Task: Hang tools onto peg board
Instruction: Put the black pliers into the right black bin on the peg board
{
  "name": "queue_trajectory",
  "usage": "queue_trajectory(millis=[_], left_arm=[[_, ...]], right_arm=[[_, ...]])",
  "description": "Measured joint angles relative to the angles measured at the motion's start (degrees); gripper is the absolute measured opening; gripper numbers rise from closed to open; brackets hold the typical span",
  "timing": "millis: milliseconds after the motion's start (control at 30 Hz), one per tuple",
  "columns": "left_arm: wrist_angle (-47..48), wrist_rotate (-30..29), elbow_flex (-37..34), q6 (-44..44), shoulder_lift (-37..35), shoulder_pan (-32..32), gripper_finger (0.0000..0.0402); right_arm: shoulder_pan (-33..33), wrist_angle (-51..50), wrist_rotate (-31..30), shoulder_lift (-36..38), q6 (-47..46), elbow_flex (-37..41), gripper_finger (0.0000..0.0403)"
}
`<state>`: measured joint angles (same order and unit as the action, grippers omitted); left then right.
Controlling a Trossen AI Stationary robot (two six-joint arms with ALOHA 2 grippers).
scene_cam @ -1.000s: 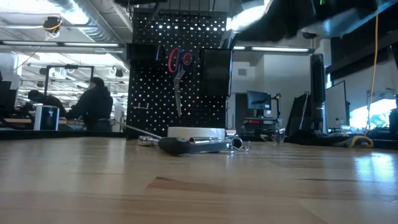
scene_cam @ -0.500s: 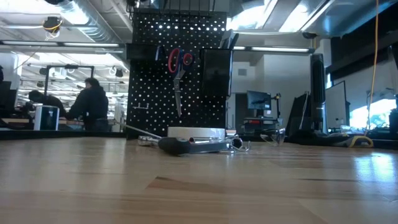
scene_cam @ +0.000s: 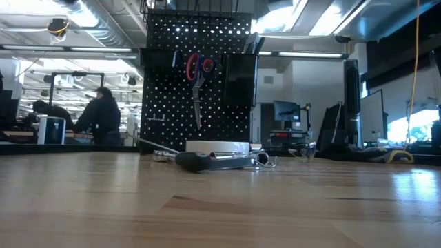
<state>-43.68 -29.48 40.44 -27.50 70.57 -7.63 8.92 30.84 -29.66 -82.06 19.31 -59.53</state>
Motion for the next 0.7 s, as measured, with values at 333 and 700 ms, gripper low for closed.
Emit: queue_trajectory(millis=[333,700], left_arm=[[-3.84,-5.00,0.18,-0.35,0.50,-1.62,0.0064],[-9.61,-2.79,0.22,-1.73,5.80,-1.14,0.0065]], right_arm=[[-0.78,4.21,7.73,-0.34,-3.90,-1.22,0.0230],[-1.08,14.95,8.93,-6.67,-5.73,-1.22,0.0230]])
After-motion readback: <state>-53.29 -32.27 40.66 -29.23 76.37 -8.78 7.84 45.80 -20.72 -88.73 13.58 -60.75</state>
